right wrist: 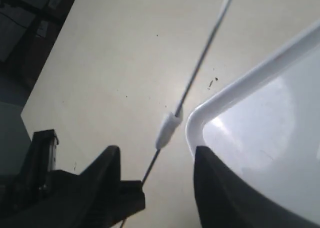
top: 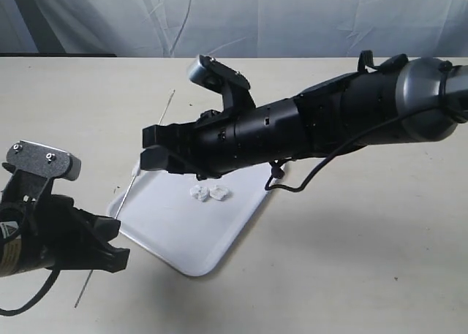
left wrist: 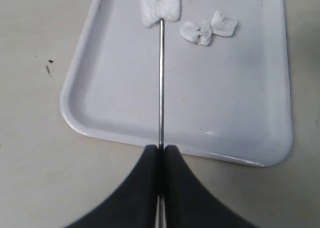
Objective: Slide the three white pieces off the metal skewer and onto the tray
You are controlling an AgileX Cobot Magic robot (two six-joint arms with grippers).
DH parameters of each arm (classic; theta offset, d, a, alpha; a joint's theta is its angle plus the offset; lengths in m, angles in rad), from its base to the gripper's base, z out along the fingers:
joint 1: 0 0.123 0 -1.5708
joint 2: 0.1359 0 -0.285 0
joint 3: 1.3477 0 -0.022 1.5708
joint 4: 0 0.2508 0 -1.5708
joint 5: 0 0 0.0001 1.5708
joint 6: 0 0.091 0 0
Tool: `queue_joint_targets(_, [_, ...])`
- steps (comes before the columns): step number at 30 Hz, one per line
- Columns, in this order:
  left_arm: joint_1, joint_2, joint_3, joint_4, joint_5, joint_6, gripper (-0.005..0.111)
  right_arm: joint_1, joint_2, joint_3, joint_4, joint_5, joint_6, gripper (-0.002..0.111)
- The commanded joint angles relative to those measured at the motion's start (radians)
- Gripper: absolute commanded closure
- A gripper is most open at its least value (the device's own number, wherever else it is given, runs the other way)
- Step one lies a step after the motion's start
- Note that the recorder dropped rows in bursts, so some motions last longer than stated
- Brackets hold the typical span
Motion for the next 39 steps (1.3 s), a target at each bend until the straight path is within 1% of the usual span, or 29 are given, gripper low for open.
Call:
queue_joint_targets(1, [-0.007, 0.036, -0.027, 0.019, -0.034, 0.002, 0.107, 0.022, -0.010, -0.038, 0.005, -0.089, 0.012, 0.063])
queue_joint_targets(8, [-0.007, 0.039, -0.057, 0.019, -0.077, 0.002, 0.107, 0.025, -0.004, -0.038, 0.005, -0.128, 0.043, 0.063])
queue_joint_targets(17, [-0.007, 0.039, -0.076, 0.019, -0.082, 0.002, 0.107, 0.027, -0.004, -0.038, 0.005, -0.131, 0.061, 0.063])
queue_joint_targets(21, [-0.007, 0.039, -0.094, 0.019, -0.101, 0.002, 0.107, 0.042, -0.004, -0.038, 0.005, -0.163, 0.061, 0.072])
queue_joint_targets(22, [-0.007, 0.039, -0.094, 0.019, -0.103, 0.002, 0.107, 0.044, -0.004, -0.038, 0.005, -0.167, 0.061, 0.072])
queue_joint_targets(36, [-0.007, 0.039, -0.094, 0.029, -0.065, 0.002, 0.107, 0.044, -0.004, -0.038, 0.005, -0.183, 0.072, 0.073])
queue_joint_targets(38, [-0.007, 0.039, -0.094, 0.029, -0.058, 0.002, 0.107, 0.044, -0.004, -0.038, 0.005, -0.174, 0.072, 0.080])
queue_joint_targets(39, [-0.007, 0.039, -0.094, 0.029, -0.061, 0.002, 0.107, 0.044, -0.004, -0.038, 0.005, -0.172, 0.072, 0.087])
